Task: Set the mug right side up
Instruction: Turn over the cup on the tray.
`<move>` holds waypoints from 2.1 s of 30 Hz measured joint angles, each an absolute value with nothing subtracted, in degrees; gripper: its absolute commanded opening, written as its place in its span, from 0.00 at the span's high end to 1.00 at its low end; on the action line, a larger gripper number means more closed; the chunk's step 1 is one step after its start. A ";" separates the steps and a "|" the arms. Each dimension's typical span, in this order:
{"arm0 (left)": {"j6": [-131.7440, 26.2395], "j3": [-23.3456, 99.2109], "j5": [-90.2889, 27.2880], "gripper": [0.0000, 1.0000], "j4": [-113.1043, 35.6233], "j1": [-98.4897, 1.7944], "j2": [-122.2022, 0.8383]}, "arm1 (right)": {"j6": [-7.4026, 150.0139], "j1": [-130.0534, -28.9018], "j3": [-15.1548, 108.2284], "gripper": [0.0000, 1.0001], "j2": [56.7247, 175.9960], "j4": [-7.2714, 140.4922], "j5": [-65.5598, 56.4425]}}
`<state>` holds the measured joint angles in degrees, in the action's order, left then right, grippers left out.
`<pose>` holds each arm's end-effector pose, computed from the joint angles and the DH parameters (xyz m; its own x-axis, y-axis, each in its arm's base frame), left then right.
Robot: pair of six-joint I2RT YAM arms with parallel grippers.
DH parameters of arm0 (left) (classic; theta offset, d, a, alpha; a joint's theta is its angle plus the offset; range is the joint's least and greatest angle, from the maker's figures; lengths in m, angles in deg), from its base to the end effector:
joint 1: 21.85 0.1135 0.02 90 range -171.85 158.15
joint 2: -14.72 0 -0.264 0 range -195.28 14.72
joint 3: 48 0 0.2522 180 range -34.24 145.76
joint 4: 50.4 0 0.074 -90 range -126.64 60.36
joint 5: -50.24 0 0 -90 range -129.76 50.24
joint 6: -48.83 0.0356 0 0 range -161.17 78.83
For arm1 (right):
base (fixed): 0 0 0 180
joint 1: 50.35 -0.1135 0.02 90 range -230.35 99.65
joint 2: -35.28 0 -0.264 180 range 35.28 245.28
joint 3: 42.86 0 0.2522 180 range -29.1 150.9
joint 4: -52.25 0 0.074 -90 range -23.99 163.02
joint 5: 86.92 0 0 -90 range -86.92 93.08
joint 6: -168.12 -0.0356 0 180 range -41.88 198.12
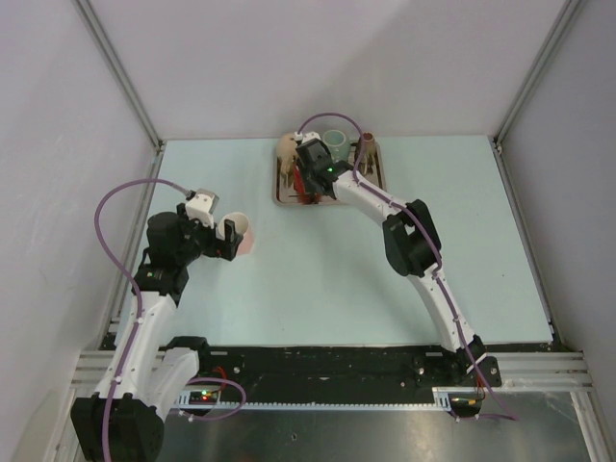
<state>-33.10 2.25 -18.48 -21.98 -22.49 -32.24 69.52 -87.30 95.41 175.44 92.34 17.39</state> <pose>0.1885 -0.0150 0.2754 -0.3729 0.1350 -0.9180 0.3952 0.9182 -0.0255 0.4492 0.3268 0.2017 -0.5937 -0.2652 -0.7597 -0.3508 0.9350 -0.0523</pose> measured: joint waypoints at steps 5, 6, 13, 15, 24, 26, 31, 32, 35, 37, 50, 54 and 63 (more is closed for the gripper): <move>-33.10 2.25 -18.48 0.00 -21.98 -22.49 -32.24 | 70.22 -87.30 95.54 0.73 175.50 92.32 17.69; -33.10 2.25 -18.48 0.00 -21.98 -22.49 -32.24 | 70.26 -87.30 95.67 0.74 175.57 92.32 17.65; -33.10 2.23 -18.48 0.00 -21.98 -22.49 -32.24 | 70.63 -87.06 96.63 0.94 176.33 92.10 17.56; -33.10 2.23 -18.48 0.00 -21.98 -22.49 -32.24 | 70.85 -86.97 96.74 0.99 176.40 92.10 17.43; -33.10 2.19 -18.48 0.00 -21.98 -22.49 -32.24 | 73.85 -86.71 96.81 1.00 176.40 92.17 16.38; -33.10 2.19 -18.51 0.00 -21.98 -22.49 -32.24 | 74.28 -86.34 96.85 1.00 176.40 92.19 15.09; -33.10 2.19 -18.48 0.00 -21.98 -22.47 -32.24 | 74.94 -84.96 97.42 1.00 176.40 92.80 9.91; -33.10 2.19 -18.48 0.00 -21.98 -22.47 -32.24 | 74.94 -84.70 97.49 1.00 176.40 93.06 8.93; -33.10 2.19 -18.48 0.00 -21.98 -22.45 -32.24 | 74.79 -83.67 98.01 1.00 176.29 94.11 5.50; -33.10 2.19 -18.46 0.00 -21.98 -22.45 -32.24 | 74.18 -82.86 98.01 1.00 175.96 94.75 3.14; -33.10 2.19 -18.46 0.00 -21.98 -22.45 -32.21 | 67.03 -77.57 98.06 1.00 173.82 97.59 -11.18; -33.12 2.19 -18.42 0.00 -21.98 -22.45 -32.21 | 64.80 -76.63 98.06 1.00 173.14 97.72 -14.30; -33.12 2.19 -18.27 0.00 -21.98 -22.45 -32.21 | 61.21 -75.23 98.06 1.00 170.87 98.00 -18.83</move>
<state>-33.12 2.19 -18.27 -21.98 -22.45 -32.21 61.21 -75.23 98.06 170.87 98.00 -18.83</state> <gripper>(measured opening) 0.996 0.201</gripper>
